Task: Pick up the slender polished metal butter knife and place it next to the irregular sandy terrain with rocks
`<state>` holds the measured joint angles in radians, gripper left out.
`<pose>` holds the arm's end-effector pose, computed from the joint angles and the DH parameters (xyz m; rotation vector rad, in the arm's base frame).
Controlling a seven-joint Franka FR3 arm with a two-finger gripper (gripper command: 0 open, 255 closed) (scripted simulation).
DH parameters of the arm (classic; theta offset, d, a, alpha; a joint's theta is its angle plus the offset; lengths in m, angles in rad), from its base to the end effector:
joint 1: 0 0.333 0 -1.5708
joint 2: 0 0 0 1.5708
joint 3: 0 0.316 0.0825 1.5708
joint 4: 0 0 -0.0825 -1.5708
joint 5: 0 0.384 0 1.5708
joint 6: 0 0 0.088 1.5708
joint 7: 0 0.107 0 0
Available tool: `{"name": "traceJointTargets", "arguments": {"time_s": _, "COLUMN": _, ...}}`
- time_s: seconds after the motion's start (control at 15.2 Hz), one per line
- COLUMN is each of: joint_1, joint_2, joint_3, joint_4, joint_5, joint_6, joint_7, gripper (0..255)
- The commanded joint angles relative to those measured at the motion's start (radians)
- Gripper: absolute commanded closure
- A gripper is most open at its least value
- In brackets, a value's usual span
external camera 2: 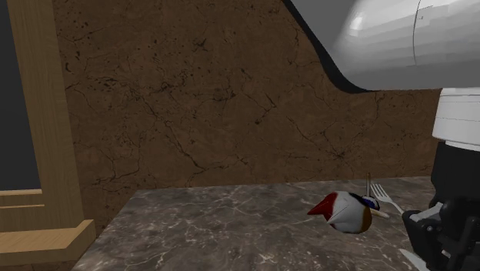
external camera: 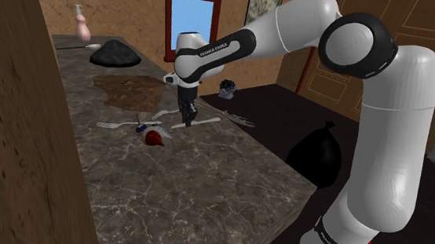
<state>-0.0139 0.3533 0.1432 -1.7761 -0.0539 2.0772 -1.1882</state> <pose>0.6342 0.0728 0.3580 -2.4434 -1.9304 0.0623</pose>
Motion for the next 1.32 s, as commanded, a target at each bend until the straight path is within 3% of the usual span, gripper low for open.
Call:
{"name": "traceJointTargets", "arguments": {"time_s": 0.0, "joint_1": 0.000, "joint_2": 0.009, "joint_3": -0.001, "joint_4": -0.009, "joint_5": -0.002, "joint_6": 0.018, "joint_7": 0.001, "gripper": 255}}
{"name": "traceJointTargets", "arguments": {"time_s": 0.46, "joint_1": 0.000, "joint_2": 0.009, "joint_3": -0.001, "joint_4": -0.009, "joint_5": -0.002, "joint_6": 0.018, "joint_7": 0.001, "gripper": 255}}
{"name": "traceJointTargets", "arguments": {"time_s": 0.53, "joint_1": 0.000, "joint_2": 0.009, "joint_3": -0.001, "joint_4": -0.009, "joint_5": -0.002, "joint_6": 0.018, "joint_7": 0.001, "gripper": 0}}
{"name": "traceJointTargets", "arguments": {"time_s": 0.86, "joint_1": 0.000, "joint_2": 0.009, "joint_3": -0.001, "joint_4": -0.009, "joint_5": -0.002, "joint_6": 0.018, "joint_7": 0.001, "gripper": 0}}
{"name": "traceJointTargets", "arguments": {"time_s": 1.12, "joint_1": -0.001, "joint_2": -0.032, "joint_3": 0.002, "joint_4": 0.064, "joint_5": 0.006, "joint_6": -0.095, "joint_7": -0.005, "gripper": 0}}
{"name": "traceJointTargets", "arguments": {"time_s": 1.25, "joint_1": -0.001, "joint_2": -0.032, "joint_3": 0.002, "joint_4": 0.064, "joint_5": 0.006, "joint_6": -0.095, "joint_7": -0.005, "gripper": 0}}
